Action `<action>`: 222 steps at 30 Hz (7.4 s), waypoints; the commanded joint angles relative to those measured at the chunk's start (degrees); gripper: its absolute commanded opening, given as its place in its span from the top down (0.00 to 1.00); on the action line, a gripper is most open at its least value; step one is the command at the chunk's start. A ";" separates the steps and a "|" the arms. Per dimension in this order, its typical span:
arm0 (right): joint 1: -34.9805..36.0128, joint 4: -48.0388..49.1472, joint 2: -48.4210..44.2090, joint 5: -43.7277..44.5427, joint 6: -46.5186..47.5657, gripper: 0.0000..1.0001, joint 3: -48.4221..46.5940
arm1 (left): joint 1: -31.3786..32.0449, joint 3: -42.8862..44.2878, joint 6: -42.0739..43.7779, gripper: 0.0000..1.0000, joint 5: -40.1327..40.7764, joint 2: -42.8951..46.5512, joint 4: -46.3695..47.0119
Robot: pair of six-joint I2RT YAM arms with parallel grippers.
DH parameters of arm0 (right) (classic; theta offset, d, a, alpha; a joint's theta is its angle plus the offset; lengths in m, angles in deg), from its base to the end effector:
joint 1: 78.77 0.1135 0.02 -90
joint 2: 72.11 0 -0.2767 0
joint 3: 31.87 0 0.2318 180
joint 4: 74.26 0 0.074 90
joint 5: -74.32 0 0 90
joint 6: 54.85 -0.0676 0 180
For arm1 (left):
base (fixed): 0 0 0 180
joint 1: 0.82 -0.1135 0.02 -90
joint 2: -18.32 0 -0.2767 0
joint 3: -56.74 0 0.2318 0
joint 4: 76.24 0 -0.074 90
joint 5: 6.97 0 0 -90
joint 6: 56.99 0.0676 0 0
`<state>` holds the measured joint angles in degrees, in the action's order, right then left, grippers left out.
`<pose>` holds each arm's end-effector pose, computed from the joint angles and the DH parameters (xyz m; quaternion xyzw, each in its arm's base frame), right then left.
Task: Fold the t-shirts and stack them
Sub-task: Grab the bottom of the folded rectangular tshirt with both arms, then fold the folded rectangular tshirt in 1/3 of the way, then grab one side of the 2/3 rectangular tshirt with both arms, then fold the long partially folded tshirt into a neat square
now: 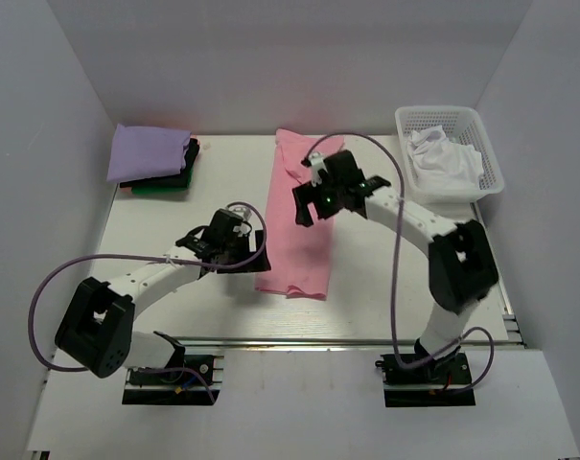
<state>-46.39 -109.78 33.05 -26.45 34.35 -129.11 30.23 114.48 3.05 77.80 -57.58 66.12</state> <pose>0.3512 0.2377 0.2521 -0.2845 0.8699 0.1950 0.3525 0.2130 -0.1354 0.1927 0.0225 0.9546 -0.1867 0.2309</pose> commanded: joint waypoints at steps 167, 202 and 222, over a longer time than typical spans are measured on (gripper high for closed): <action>-14.01 9.01 3.73 -8.84 -11.42 0.10 4.44 | -11.28 23.52 9.12 0.00 -12.35 -27.36 11.74; -18.14 21.92 4.00 -20.96 -21.97 1.00 22.20 | -7.49 18.79 4.38 1.00 -20.17 -34.59 20.44; -17.88 -22.80 -41.18 -25.18 -10.81 1.00 34.18 | -4.24 12.87 12.38 1.00 -50.30 -4.08 -19.63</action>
<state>-63.85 -121.51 -5.92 -50.58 19.60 -90.53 26.03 122.94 12.61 35.63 -64.47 56.62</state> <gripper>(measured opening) 0.011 0.018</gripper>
